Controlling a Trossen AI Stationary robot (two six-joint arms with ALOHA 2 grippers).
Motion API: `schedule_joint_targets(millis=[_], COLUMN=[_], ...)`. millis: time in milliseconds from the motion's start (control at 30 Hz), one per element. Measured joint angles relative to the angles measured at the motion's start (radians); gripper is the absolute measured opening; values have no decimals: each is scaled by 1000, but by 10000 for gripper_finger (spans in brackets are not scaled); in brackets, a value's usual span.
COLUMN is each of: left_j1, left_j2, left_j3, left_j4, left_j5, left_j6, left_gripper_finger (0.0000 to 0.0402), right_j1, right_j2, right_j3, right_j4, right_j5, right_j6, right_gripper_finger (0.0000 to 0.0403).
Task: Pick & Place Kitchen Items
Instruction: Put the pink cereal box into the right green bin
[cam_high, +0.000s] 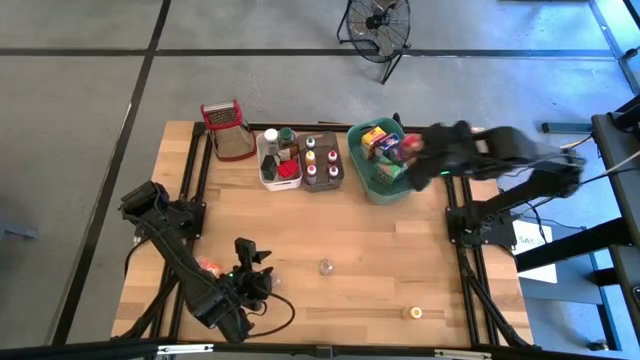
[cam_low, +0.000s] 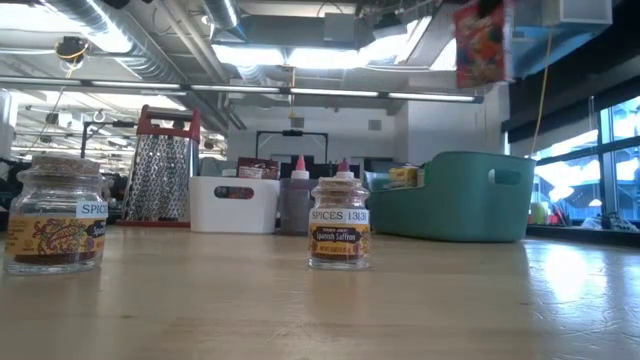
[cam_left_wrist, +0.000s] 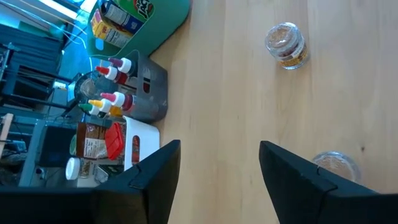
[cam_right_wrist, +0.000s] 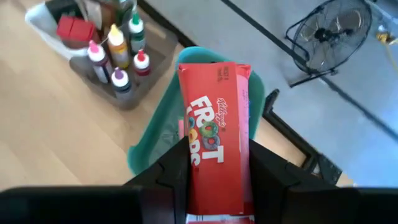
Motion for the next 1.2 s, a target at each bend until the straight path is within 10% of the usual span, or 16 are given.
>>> schedule_joint_targets(millis=[267,467,667,1200], left_j1=[-12,-4,12,-3], left_j2=[0,0,0,0], left_j3=[0,0,0,0], left_j4=[0,0,0,-3], left_j5=[7,-3,-12,-11], left_j6=[-38,-24,-10,4], left_gripper_finger=[214,212,214,213], right_j1=[4,25,23,-41], right_j2=[-299,-354,-272,44], right_j3=[-300,-493,-560,-561], right_j4=[28,363,683,671], right_j5=[-14,-49,-91,44], right_j6=[372,264,72,167], right_gripper_finger=[122,122,122,122])
